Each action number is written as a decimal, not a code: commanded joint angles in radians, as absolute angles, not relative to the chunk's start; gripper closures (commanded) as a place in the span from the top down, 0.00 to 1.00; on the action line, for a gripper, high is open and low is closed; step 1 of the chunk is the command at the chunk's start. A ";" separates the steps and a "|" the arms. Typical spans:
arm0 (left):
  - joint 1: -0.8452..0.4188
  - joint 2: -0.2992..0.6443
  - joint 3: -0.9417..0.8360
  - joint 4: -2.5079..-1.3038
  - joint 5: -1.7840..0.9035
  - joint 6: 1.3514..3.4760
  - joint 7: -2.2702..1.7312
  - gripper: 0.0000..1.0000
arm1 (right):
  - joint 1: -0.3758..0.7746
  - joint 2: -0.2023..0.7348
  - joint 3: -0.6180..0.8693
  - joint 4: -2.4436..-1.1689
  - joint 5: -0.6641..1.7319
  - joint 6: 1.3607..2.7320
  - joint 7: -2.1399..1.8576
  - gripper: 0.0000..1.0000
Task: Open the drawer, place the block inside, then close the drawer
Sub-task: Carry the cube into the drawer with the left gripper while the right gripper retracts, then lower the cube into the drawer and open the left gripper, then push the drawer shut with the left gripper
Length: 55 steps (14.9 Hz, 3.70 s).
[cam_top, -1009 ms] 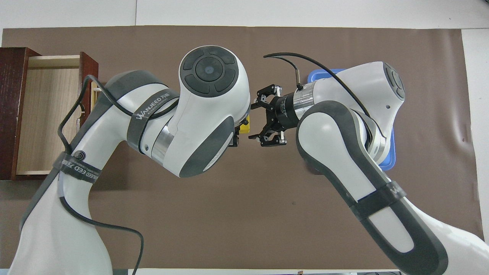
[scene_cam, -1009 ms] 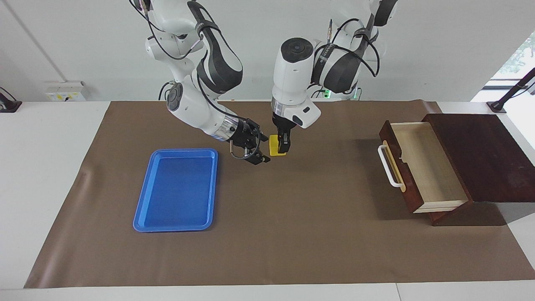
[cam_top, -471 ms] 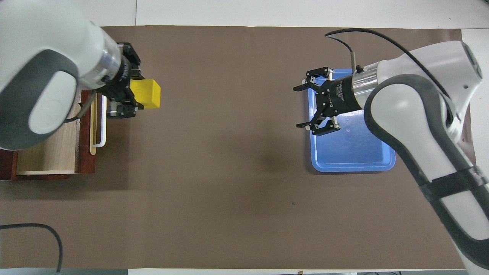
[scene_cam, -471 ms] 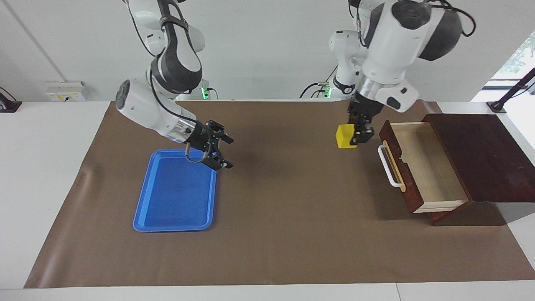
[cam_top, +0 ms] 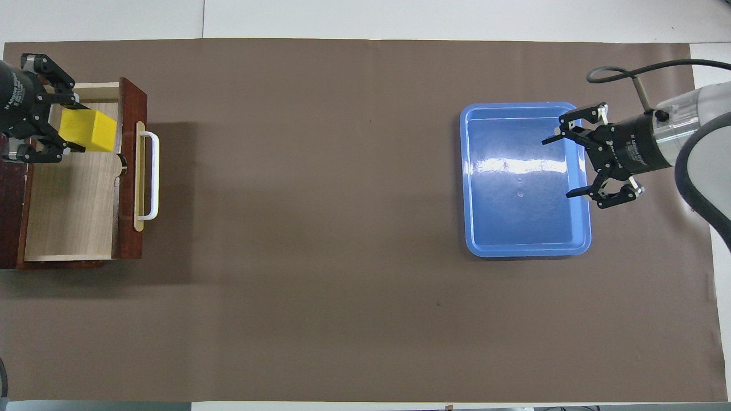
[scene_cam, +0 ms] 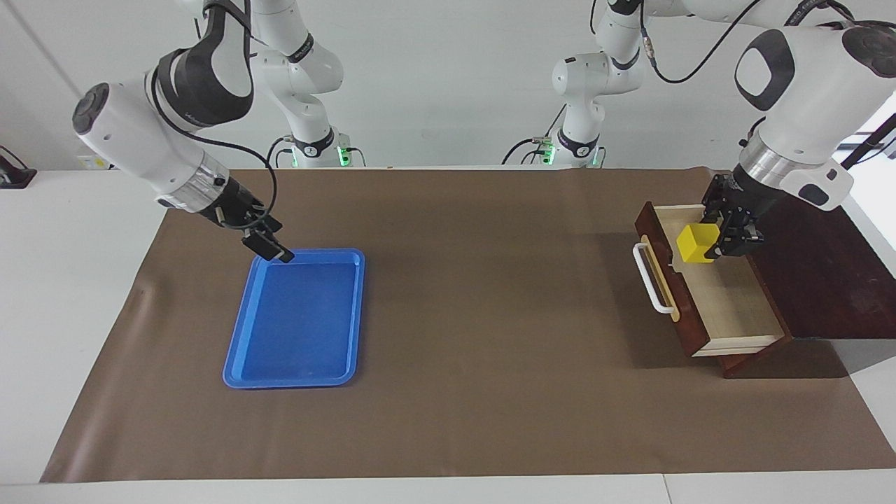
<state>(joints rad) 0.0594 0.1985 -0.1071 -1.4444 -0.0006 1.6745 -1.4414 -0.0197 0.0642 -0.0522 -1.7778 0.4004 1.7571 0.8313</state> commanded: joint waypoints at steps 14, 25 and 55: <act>0.184 0.104 -0.112 -1.894 -0.005 2.042 -1.281 0.00 | -0.054 -0.169 -0.026 -1.781 0.040 1.606 0.034 1.00; 0.175 0.101 -0.113 -1.815 0.014 1.981 -1.334 1.00 | -0.048 -0.120 -0.005 -1.703 -0.012 1.531 -0.046 1.00; 0.141 0.107 -0.112 -1.882 0.164 2.029 -1.514 1.00 | -0.061 -0.135 0.012 -1.723 -0.009 1.471 -0.084 1.00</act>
